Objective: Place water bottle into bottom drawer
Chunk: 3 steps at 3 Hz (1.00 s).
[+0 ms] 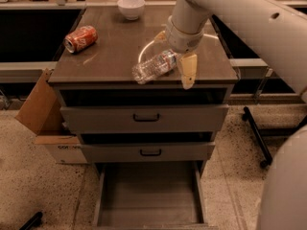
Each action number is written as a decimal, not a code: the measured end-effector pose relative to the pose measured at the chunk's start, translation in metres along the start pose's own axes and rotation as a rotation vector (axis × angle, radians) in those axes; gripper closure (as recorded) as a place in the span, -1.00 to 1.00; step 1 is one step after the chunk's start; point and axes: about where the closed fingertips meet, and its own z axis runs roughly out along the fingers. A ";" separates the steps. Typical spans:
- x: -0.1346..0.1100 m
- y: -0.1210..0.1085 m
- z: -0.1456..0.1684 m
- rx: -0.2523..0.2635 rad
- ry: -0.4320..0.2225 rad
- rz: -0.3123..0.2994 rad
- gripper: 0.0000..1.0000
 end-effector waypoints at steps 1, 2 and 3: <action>0.001 -0.008 0.016 -0.019 0.015 -0.018 -0.62; -0.001 -0.010 0.028 -0.038 0.009 -0.029 -0.15; -0.004 -0.010 0.027 -0.035 0.006 -0.032 0.31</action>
Offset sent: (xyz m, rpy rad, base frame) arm 0.0193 0.0156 -0.0327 -0.0384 0.0432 0.0400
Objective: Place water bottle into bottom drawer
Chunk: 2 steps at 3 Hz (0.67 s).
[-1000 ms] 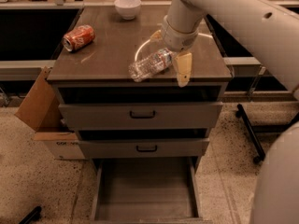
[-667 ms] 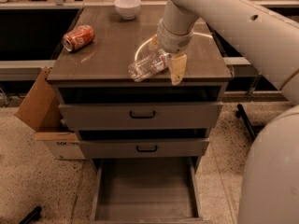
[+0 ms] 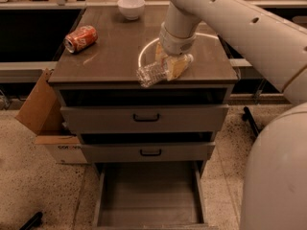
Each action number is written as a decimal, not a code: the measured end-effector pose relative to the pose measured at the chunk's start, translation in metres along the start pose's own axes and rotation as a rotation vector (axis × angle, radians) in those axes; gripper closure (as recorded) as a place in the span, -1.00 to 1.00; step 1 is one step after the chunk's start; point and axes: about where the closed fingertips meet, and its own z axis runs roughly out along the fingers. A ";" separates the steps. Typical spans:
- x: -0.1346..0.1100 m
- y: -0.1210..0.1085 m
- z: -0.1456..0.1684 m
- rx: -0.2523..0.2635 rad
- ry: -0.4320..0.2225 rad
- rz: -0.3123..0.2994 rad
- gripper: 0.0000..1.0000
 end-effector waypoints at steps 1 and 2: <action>0.001 0.012 -0.029 0.026 0.026 0.022 0.78; 0.001 0.045 -0.048 -0.011 0.034 0.087 1.00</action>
Offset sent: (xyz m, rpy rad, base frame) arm -0.0911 -0.0535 0.0463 -0.0285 0.0653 -0.1778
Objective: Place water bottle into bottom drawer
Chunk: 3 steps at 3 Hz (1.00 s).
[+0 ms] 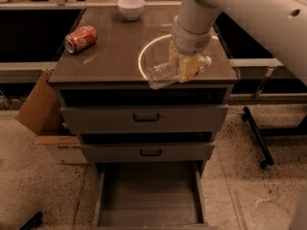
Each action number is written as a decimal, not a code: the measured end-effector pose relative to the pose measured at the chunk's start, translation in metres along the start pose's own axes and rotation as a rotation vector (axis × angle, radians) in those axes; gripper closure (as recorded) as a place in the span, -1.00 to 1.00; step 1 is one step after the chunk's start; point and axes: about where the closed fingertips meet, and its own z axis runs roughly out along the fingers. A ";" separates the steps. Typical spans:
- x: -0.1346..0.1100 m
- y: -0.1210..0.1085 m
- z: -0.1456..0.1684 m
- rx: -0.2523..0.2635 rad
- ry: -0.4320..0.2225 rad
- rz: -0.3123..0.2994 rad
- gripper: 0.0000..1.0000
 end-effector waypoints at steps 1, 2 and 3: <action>-0.004 0.054 0.013 -0.091 -0.047 0.137 1.00; -0.004 0.054 0.013 -0.091 -0.047 0.137 1.00; -0.006 0.069 0.042 -0.149 -0.080 0.198 1.00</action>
Offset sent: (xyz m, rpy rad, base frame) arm -0.0380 -0.0127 -0.0176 0.0320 0.0914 -0.0925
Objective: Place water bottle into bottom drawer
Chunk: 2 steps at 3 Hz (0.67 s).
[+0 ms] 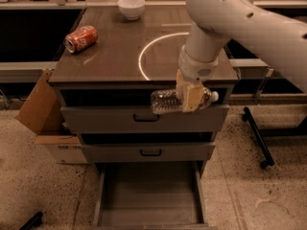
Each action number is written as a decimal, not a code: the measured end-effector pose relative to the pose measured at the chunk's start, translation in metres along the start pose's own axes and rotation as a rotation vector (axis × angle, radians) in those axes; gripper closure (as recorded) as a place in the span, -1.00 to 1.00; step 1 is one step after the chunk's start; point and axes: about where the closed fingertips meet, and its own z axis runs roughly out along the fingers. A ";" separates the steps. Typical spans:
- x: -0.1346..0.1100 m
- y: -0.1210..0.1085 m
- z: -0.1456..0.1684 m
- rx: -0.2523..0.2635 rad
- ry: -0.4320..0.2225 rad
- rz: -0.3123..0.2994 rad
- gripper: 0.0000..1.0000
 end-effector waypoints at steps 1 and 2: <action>0.005 0.030 0.046 -0.060 -0.056 0.112 1.00; 0.001 0.067 0.104 -0.125 -0.110 0.227 1.00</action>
Offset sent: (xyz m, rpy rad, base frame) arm -0.1001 0.0096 -0.1884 0.1443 0.2990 -0.3191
